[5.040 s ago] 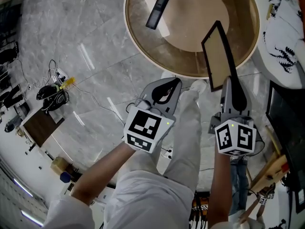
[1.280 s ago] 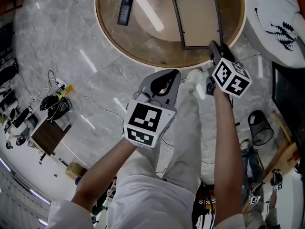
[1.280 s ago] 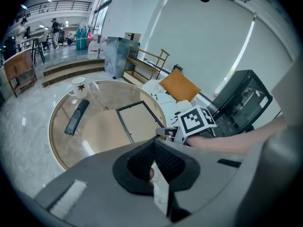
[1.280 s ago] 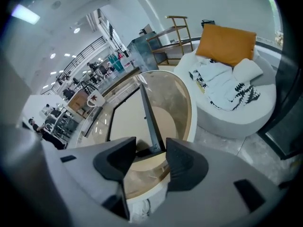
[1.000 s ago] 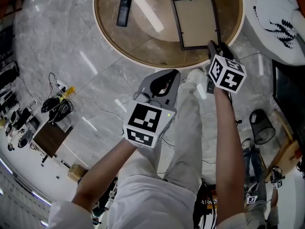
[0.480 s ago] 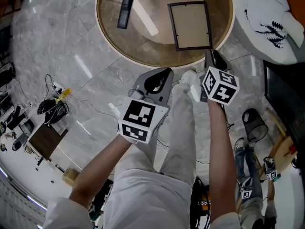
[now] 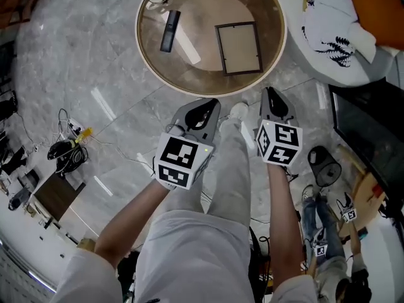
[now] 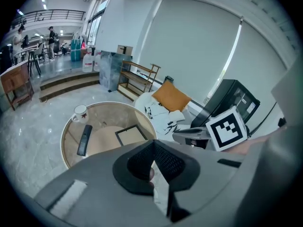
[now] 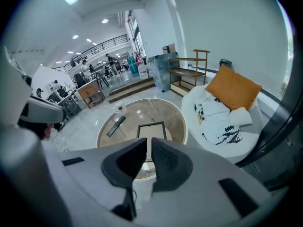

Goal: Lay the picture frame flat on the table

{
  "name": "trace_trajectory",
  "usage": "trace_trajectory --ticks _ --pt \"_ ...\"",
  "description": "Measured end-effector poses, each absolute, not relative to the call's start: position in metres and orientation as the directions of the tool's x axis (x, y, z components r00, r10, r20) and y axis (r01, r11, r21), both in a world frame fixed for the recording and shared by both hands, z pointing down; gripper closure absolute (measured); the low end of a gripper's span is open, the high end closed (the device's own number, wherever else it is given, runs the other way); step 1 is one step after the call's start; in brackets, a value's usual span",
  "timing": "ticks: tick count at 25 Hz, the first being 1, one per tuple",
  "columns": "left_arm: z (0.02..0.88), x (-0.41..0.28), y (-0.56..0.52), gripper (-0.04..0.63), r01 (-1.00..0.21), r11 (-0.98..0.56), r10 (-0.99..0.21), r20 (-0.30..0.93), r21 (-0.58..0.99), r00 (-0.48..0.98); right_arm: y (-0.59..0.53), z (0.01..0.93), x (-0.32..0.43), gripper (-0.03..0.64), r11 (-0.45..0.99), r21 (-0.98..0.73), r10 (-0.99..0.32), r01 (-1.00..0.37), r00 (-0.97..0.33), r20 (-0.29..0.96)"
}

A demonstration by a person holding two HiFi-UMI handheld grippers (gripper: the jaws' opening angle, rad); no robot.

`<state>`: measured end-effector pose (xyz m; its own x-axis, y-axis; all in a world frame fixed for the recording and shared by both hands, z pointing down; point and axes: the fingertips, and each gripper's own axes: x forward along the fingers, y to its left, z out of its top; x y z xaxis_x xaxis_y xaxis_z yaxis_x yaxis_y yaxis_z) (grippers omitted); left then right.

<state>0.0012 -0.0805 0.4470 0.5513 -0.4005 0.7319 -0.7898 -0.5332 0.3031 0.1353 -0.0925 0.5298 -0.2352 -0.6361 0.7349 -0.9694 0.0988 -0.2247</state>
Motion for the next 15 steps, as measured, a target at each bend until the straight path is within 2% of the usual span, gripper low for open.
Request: trace_trajectory --ticks 15 --pt "0.306 -0.007 -0.053 0.603 -0.755 -0.578 -0.455 0.646 0.309 0.613 -0.039 0.342 0.107 0.611 0.228 -0.193 -0.734 -0.954 -0.299 0.609"
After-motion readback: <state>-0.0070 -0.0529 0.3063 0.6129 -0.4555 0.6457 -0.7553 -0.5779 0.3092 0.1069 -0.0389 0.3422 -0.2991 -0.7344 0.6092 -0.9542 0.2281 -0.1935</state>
